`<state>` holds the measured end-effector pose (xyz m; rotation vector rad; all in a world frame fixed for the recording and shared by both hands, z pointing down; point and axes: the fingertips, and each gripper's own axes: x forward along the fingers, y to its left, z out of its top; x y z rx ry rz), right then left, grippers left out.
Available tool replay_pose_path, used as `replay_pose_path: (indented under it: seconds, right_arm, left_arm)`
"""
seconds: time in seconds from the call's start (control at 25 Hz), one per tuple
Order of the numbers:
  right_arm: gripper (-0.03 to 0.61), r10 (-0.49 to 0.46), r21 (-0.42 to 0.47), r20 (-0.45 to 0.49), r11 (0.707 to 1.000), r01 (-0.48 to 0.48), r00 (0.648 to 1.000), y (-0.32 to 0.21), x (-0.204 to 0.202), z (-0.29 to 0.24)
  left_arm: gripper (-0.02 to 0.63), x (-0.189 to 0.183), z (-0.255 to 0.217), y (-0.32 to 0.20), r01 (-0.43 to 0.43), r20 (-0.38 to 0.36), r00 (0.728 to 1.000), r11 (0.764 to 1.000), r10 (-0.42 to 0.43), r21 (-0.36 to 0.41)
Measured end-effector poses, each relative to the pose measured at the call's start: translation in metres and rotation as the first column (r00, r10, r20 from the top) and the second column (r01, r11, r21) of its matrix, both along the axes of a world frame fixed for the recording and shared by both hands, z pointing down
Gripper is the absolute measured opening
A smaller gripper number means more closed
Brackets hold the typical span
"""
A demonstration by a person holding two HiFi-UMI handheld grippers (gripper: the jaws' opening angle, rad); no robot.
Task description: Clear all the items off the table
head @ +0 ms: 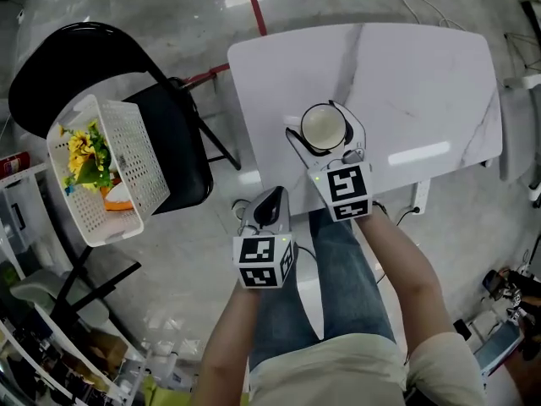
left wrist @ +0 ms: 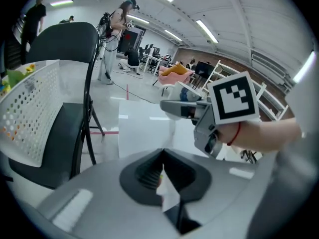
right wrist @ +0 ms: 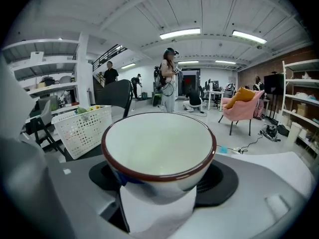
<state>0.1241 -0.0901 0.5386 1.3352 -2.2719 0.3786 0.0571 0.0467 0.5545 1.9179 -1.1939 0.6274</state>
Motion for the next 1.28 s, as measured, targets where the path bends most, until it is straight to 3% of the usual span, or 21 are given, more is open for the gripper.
replay_pose_path:
  seconds: [0.52,1.28]
  right_arm:
    - [0.394,-0.165,-0.001,0.008,0.986,0.165,0.986,0.013,-0.115,-0.001]
    - [0.394,-0.348,-0.046,0.008,0.936,0.348,0.937,0.034,-0.268,0.043]
  left_arm:
    - [0.009,-0.085,0.004,0.012,0.149,0.009,0.989,0.989,-0.149,0.01]
    - [0.009,-0.198,0.028,0.038,0.308,0.01,0.951,0.951,-0.308,-0.025]
